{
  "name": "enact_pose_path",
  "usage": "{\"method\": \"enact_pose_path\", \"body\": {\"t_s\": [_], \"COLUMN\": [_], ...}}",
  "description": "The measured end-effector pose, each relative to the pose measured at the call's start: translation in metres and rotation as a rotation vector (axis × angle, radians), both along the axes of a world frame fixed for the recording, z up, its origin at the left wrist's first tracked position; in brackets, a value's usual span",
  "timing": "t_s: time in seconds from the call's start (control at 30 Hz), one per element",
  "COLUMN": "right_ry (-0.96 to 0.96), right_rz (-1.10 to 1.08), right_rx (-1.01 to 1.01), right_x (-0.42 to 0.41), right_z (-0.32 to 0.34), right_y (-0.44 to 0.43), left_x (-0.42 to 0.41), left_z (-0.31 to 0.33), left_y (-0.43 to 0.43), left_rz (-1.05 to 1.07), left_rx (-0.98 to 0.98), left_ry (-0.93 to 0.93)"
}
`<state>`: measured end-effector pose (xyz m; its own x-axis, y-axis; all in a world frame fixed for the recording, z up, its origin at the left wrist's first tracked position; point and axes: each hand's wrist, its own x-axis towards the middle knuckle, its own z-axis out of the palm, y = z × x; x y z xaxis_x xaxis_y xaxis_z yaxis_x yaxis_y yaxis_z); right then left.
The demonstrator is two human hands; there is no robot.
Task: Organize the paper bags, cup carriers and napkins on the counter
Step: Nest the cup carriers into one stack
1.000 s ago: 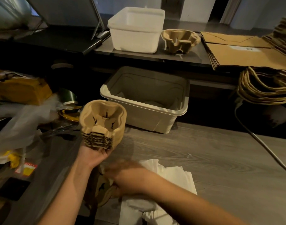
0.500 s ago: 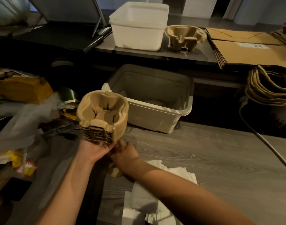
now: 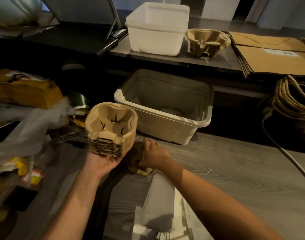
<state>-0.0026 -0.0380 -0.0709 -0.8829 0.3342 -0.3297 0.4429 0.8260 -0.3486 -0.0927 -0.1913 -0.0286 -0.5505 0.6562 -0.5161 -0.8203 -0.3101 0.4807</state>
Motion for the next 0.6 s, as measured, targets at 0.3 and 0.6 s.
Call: {"method": "enact_pose_path", "body": {"t_s": [0.3,0.6], "right_ry": [0.105,0.065], "right_rz": [-0.136,-0.340], "right_rx": [-0.045,-0.552], "right_x": [0.013,0.018], "right_z": [0.001,0.028], "right_y": [0.010,0.011], "left_x": [-0.002,0.005], "left_z": [-0.004,0.002], "left_y": [0.003,0.006], "left_rz": [-0.011,-0.057], "left_rx": [-0.030,0.014], "left_ry": [-0.034,-0.018]}}
